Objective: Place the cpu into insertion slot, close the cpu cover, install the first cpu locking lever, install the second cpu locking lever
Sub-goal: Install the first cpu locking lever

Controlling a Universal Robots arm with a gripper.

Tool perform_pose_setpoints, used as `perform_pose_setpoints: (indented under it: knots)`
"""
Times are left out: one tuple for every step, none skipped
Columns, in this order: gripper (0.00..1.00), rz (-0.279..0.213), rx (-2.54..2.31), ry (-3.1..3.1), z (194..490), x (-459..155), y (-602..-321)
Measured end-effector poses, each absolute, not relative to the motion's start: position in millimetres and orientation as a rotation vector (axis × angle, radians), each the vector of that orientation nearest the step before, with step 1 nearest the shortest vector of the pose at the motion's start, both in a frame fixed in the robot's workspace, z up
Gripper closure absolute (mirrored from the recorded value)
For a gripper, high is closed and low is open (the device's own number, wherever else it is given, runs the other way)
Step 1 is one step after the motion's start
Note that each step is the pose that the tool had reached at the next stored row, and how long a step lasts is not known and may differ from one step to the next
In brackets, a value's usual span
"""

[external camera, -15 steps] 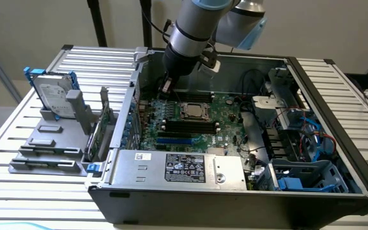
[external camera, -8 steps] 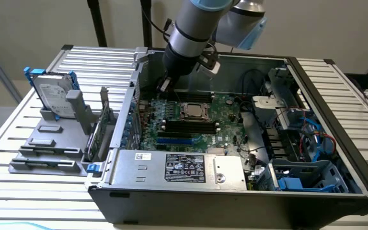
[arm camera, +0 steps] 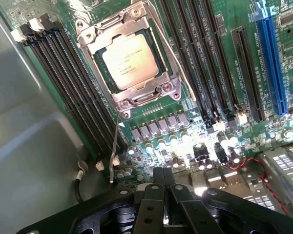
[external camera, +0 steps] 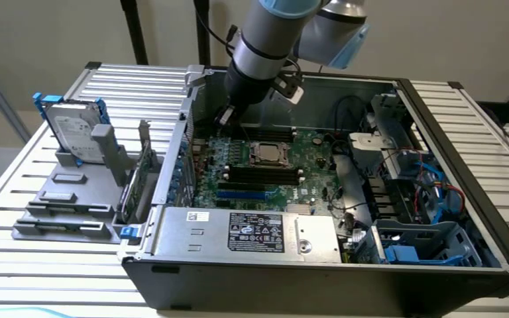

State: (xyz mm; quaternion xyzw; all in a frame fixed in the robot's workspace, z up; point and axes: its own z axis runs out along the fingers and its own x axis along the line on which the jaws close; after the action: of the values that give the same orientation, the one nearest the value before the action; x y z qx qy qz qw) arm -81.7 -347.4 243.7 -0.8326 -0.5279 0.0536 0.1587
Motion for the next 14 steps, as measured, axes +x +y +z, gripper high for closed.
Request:
perform_pose_setpoints:
  knots:
    - [0.89,0.148,-2.381,-1.499,243.7,-81.9,-347.4]
    - [0.89,0.142,-2.381,-1.489,243.7,-82.2,-347.4]
    - [0.89,0.136,-2.382,-1.480,243.6,-82.4,-347.4]
    - [0.89,0.131,-2.383,-1.469,243.6,-82.6,-347.4]
    - [0.89,0.125,-2.384,-1.458,243.6,-82.8,-347.4]
    - [0.89,0.120,-2.387,-1.447,243.7,-83.0,-347.4]
    - [0.89,0.115,-2.389,-1.435,243.6,-83.2,-347.4]
    - [0.89,0.110,-2.392,-1.424,243.6,-83.4,-347.4]
    - [0.89,0.105,-2.394,-1.412,243.7,-83.6,-347.4]
    - [0.89,0.100,-2.397,-1.401,243.6,-83.8,-347.4]
    - [0.89,0.095,-2.399,-1.390,243.7,-83.9,-347.4]
    - [0.89,0.090,-2.401,-1.378,243.6,-84.1,-347.4]
    - [0.89,0.086,-2.404,-1.367,243.7,-84.3,-347.4]
    - [0.89,0.081,-2.406,-1.355,243.6,-84.5,-347.4]
